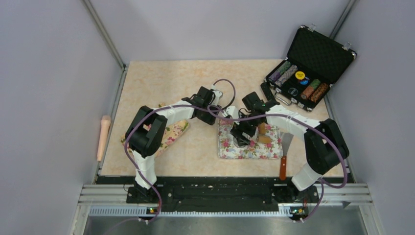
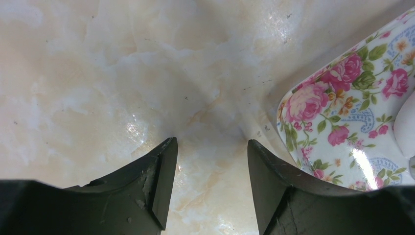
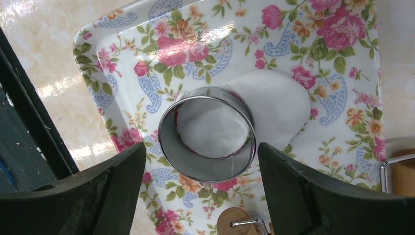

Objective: Roll out the dumpling wrappers from the dough

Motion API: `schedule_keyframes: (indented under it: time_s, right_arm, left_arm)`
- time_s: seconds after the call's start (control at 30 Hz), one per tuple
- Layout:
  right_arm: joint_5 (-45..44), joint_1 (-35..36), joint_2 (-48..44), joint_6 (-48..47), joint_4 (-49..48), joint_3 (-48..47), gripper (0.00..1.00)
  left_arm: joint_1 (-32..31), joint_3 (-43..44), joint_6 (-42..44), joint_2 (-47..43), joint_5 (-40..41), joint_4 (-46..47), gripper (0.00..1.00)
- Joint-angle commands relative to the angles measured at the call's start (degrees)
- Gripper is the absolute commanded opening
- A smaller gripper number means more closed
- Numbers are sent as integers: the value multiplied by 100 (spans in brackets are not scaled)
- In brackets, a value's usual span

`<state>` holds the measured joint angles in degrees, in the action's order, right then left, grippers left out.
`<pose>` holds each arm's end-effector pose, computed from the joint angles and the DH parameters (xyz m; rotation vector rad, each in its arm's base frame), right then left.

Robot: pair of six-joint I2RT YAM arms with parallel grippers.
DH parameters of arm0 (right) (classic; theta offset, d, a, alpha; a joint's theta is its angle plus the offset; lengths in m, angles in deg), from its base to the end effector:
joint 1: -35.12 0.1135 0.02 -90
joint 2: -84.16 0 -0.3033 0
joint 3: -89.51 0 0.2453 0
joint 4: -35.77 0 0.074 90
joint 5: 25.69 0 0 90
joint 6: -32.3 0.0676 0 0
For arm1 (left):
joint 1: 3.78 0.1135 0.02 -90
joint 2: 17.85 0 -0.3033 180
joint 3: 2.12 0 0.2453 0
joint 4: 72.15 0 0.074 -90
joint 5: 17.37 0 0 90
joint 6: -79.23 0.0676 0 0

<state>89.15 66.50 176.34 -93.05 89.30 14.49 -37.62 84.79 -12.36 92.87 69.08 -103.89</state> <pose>0.2504 0.1860 0.2165 -1.5891 2.2270 0.5856 0.3563 -0.2439 0.1815 0.7372 2.4610 -0.3182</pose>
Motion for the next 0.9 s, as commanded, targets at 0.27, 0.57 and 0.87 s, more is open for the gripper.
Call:
schedule_keyframes:
  time_s: [0.27, 0.57, 0.87]
  right_arm:
    - [-799, -182, -1353, 8, -275, -123, 95]
    - [-3062, -1083, -3636, 337, -2084, 1455, 99]
    - [-3201, -2179, -4450, -324, -264, 2121, 92]
  left_arm:
    - [-58, -6, 106, -312, -95, 50, 60]
    - [-172, 368, 315, 75, -137, -165, 60]
    - [-227, 544, 176, 326, -67, -217, 60]
